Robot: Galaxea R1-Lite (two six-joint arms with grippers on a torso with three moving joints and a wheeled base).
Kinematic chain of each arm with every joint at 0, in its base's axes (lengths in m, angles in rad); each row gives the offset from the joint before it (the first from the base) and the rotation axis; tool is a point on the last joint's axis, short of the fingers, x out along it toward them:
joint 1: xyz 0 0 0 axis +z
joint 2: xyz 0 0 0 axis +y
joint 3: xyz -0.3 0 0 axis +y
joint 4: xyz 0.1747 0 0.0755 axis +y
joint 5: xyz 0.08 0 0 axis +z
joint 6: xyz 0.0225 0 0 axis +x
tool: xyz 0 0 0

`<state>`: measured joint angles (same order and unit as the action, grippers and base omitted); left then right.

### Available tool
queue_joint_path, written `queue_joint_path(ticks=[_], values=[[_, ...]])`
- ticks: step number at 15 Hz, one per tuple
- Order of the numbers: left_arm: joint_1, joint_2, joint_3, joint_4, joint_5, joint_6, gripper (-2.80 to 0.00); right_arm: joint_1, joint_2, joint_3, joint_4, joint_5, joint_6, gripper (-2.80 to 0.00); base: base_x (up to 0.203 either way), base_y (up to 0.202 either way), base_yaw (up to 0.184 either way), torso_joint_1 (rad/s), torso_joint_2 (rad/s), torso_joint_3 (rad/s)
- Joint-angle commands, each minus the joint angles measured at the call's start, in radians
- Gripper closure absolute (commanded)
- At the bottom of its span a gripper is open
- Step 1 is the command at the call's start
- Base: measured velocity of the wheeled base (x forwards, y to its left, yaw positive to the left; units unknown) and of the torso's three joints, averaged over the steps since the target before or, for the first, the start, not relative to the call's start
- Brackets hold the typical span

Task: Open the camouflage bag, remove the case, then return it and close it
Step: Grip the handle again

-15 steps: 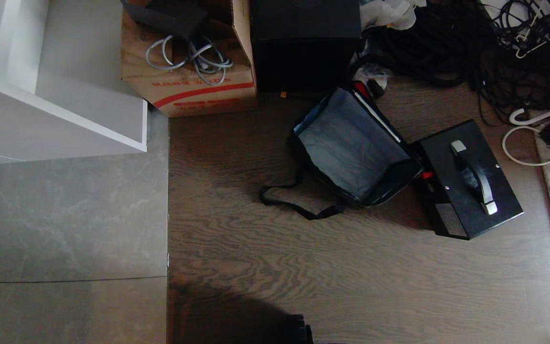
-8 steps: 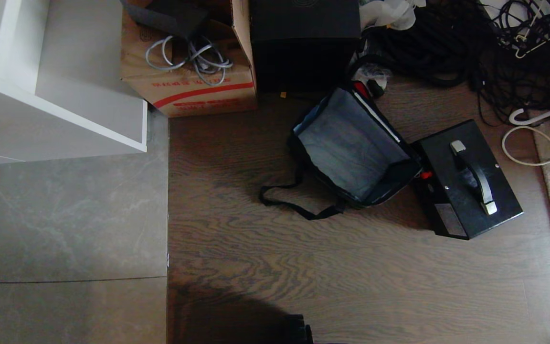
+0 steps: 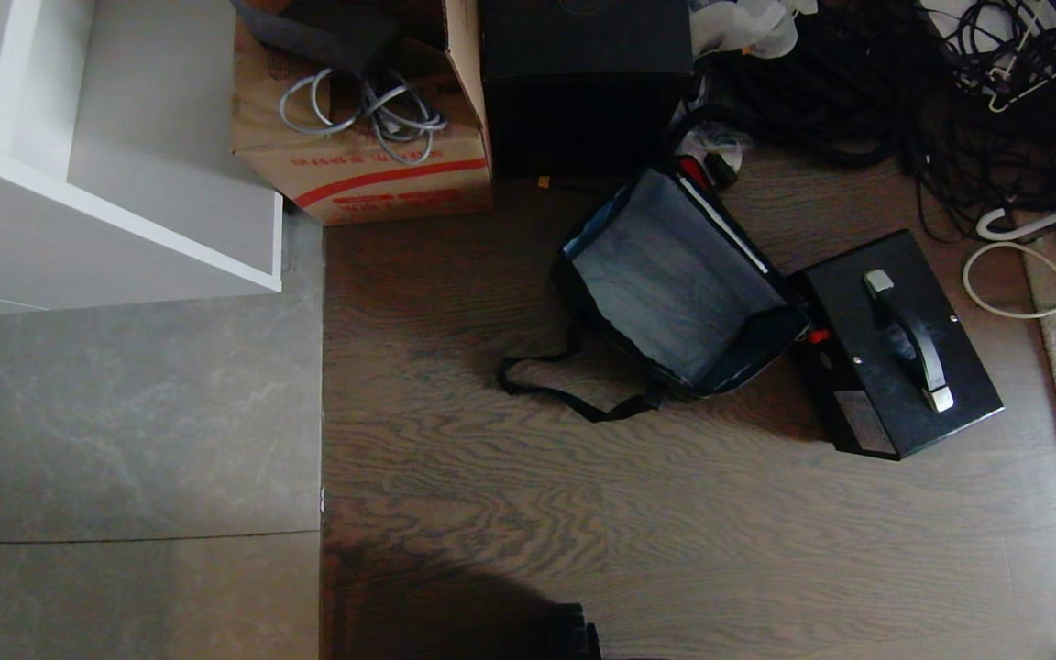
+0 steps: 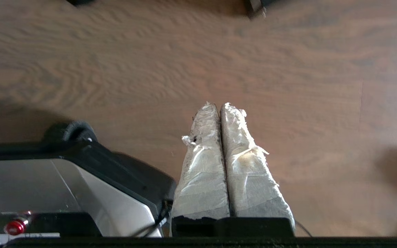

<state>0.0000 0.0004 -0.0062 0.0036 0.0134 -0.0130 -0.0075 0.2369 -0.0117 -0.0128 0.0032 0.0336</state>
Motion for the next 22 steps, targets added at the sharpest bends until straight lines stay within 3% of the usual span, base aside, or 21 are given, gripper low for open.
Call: queue_joint_path(ticks=[1, 5, 22], values=[[0.000, 0.000, 0.000, -0.001, 0.000, -0.001, 0.00, 0.010, -0.112, 0.012, 0.003, 0.002, -0.004, 0.00, 0.000, 0.000, 0.000, 0.000, 0.00, 0.000], [0.000, 0.000, 0.000, -0.001, 0.000, -0.001, 0.00, 0.011, -0.229, 0.013, 0.005, 0.003, -0.005, 0.00, 0.000, 0.000, 0.000, 0.000, 0.00, 0.000], [0.000, 0.000, 0.000, 0.000, -0.001, -0.001, 0.00, 0.011, -0.235, 0.013, 0.005, 0.003, 0.011, 0.00, 0.000, 0.000, 0.000, 0.000, 0.00, 0.000]])
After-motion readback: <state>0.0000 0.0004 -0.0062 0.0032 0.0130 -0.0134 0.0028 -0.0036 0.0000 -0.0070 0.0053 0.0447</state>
